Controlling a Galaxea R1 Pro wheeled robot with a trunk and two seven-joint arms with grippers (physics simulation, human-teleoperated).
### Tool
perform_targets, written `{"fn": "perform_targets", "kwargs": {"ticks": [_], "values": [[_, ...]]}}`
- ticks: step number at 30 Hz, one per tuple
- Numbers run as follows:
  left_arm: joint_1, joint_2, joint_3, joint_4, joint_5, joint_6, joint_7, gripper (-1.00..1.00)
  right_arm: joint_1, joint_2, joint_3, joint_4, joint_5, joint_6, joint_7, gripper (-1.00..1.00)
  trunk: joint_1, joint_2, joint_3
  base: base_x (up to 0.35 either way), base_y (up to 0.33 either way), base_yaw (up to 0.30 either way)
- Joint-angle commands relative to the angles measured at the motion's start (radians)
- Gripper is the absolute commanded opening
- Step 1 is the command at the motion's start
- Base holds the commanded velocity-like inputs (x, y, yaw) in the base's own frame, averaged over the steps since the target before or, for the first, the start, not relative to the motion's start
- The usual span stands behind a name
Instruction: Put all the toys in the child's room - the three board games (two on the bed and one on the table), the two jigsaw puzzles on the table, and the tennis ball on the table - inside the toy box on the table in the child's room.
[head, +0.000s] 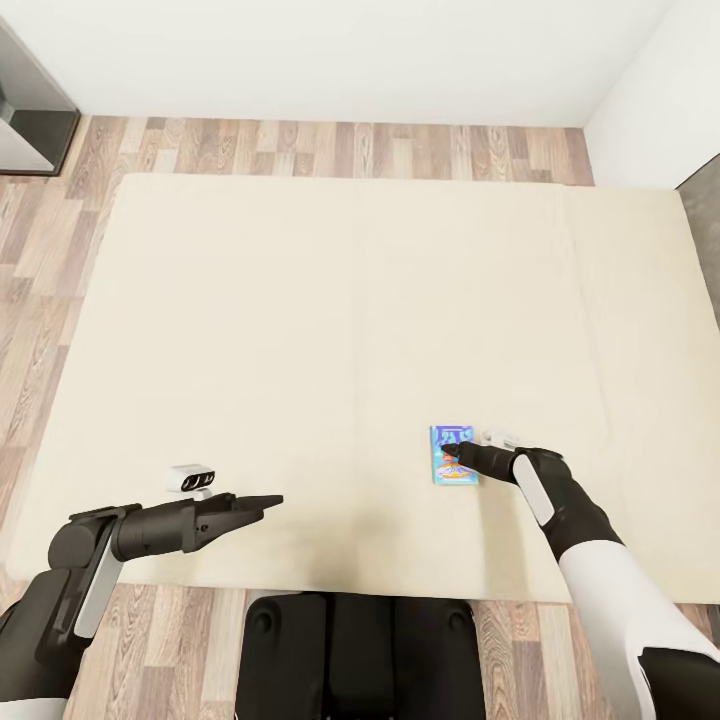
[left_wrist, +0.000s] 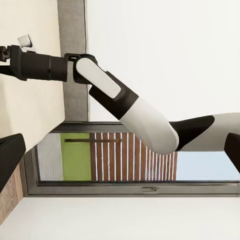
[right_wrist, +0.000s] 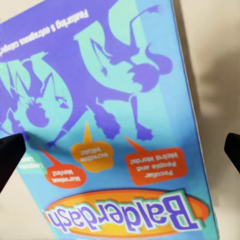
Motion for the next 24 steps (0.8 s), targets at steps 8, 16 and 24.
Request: {"fn": "perform_targets", "kwargs": {"ticks": [8,16,24], "values": [[0.0,0.0,0.0,0.0,0.0,0.011,-0.004,1.0,0.0,0.0,-0.003,-0.001,0.003,0.005,0.005,1.0,0.001,-0.002,-0.001,0.0,0.039,0.0],[0.0,0.0,0.0,0.0,0.0,0.011,-0.004,1.0,0.0,0.001,-0.002,-0.001,0.003,0.006,0.006,1.0,0.001,-0.002,-0.001,0.0,0.064,0.0],[0.0,0.0,0.0,0.0,0.0,0.011,-0.004,1.0,0.0,0.001,-0.002,-0.001,0.003,0.005,0.006,1.0,0.001,-0.002,-0.001,0.0,0.081,0.0]]}}
